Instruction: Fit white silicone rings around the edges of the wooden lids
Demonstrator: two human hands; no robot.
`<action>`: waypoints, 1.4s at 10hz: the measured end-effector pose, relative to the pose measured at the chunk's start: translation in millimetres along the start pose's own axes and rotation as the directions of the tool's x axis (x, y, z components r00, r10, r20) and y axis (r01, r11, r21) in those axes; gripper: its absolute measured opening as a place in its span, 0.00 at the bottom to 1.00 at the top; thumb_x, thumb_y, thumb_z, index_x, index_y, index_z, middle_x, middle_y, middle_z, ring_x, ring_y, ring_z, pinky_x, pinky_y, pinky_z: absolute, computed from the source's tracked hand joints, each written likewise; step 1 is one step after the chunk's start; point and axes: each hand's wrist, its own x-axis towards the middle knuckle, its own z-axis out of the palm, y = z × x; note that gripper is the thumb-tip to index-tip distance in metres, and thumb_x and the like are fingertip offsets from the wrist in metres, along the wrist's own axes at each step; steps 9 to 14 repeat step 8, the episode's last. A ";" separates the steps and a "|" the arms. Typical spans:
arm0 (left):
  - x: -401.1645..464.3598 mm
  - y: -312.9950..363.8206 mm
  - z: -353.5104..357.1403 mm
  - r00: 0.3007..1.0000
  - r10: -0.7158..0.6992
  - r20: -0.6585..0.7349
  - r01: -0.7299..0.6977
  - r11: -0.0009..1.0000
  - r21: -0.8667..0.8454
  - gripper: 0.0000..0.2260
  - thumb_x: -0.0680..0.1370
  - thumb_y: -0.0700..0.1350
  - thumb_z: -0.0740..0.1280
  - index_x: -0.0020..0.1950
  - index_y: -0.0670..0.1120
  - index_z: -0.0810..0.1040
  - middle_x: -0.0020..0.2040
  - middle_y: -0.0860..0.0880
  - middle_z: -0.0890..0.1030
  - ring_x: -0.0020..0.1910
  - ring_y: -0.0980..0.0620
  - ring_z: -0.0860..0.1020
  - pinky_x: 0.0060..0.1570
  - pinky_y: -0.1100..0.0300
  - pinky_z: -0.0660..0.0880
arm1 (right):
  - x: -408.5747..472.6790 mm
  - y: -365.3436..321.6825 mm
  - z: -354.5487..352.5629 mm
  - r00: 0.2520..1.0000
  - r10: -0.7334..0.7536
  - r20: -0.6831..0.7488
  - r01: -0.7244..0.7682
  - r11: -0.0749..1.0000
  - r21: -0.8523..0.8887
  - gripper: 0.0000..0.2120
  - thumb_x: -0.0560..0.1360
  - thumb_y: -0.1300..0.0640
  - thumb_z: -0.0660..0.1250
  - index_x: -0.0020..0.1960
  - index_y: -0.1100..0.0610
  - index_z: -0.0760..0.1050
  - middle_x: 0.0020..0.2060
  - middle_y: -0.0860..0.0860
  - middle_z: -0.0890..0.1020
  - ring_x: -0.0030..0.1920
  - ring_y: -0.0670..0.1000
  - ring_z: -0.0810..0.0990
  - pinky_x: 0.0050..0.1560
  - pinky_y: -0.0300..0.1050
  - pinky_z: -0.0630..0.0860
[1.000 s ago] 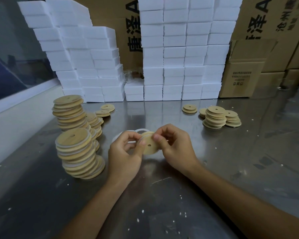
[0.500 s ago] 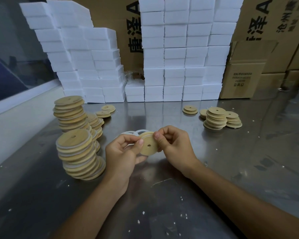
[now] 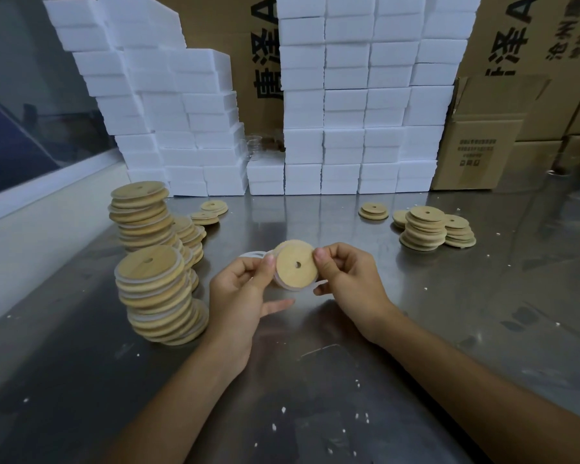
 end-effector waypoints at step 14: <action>20.9 -14.2 -9.3 0.994 -0.110 -0.018 0.106 0.876 0.471 0.18 0.77 0.29 0.65 0.36 0.49 0.67 0.23 0.54 0.76 0.26 0.60 0.77 0.37 0.61 0.79 | 14.4 -98.2 112.6 0.821 0.413 0.394 -0.378 0.911 -0.167 0.01 0.77 0.57 0.68 0.48 0.54 0.78 0.26 0.46 0.72 0.23 0.43 0.60 0.23 0.35 0.56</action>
